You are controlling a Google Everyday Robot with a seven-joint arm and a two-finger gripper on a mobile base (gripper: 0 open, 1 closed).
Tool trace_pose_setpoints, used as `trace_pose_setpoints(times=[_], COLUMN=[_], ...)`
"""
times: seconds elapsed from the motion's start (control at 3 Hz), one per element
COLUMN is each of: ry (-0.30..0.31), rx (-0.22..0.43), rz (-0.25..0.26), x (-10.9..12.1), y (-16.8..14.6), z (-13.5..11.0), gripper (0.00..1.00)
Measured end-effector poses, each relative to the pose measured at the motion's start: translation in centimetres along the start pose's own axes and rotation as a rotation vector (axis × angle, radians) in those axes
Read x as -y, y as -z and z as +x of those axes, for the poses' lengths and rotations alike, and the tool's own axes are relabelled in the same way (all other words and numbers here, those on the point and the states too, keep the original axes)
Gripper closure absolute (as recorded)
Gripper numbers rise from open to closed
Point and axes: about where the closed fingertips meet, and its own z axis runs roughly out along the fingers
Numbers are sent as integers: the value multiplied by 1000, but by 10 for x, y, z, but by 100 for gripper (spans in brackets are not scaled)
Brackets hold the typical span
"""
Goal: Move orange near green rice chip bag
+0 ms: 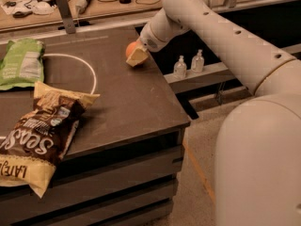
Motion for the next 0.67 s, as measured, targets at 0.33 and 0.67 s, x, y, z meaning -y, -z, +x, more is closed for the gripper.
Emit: trace_pose_setpoints(times=[0.33,0.67], ry=[-19,-51], rx=[114,340], rz=[9,8], x=[2,5], y=[-2,-10], z=[-18,-60], gripper=[100,100])
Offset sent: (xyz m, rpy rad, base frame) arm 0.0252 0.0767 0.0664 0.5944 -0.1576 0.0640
